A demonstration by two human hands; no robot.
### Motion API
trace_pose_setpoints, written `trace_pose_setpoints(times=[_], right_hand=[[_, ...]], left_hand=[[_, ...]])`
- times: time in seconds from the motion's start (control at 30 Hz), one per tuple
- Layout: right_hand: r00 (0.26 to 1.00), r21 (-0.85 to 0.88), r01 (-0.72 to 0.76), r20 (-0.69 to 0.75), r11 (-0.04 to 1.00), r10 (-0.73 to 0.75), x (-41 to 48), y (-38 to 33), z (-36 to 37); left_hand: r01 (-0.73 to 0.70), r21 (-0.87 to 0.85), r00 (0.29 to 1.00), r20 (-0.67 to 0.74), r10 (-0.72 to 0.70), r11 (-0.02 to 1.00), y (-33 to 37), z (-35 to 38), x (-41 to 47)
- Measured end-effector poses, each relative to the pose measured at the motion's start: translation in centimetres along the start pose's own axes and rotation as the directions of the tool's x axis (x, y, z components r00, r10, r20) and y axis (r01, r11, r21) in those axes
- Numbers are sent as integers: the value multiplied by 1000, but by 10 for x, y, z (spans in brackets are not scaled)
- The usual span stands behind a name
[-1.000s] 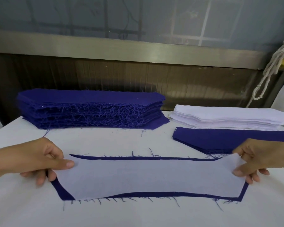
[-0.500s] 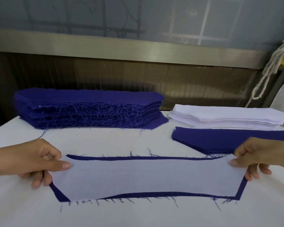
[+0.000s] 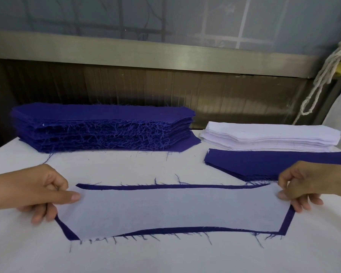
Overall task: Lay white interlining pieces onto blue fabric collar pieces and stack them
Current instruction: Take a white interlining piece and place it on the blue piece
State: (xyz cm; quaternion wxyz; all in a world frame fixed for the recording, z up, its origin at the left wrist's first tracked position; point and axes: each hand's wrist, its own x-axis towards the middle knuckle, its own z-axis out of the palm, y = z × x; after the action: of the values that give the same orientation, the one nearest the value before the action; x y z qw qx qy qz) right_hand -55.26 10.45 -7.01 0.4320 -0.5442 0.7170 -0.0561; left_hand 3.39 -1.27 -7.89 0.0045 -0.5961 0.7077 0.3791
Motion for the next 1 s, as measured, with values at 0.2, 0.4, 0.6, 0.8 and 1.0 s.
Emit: trace_pose_setpoints(times=[0.2,0.4,0.6,0.8,1.0], right_hand=[[1000,-52,-4,-22,999,2,-6,-6,1],[998,-92,-17,-65,996,11,-14,-11,1],[999,-119,-17,-42,993,12,-18,-14,-1],[984,-18,-25,-179,1000,21,-14,-4,-16],[873,223,45,-483,974,70,-13,2,-56]], left_hand=[[60,52,992,-111,-54,997,-9,-3,0],[143,83,977,-169,-127,986,-16,-12,1],[135,38,975,-182,-126,990,-7,-14,-7],[-64,33,952,-296,71,997,26,-11,-28],[-455,79,732,-534,423,887,83,-3,-21]])
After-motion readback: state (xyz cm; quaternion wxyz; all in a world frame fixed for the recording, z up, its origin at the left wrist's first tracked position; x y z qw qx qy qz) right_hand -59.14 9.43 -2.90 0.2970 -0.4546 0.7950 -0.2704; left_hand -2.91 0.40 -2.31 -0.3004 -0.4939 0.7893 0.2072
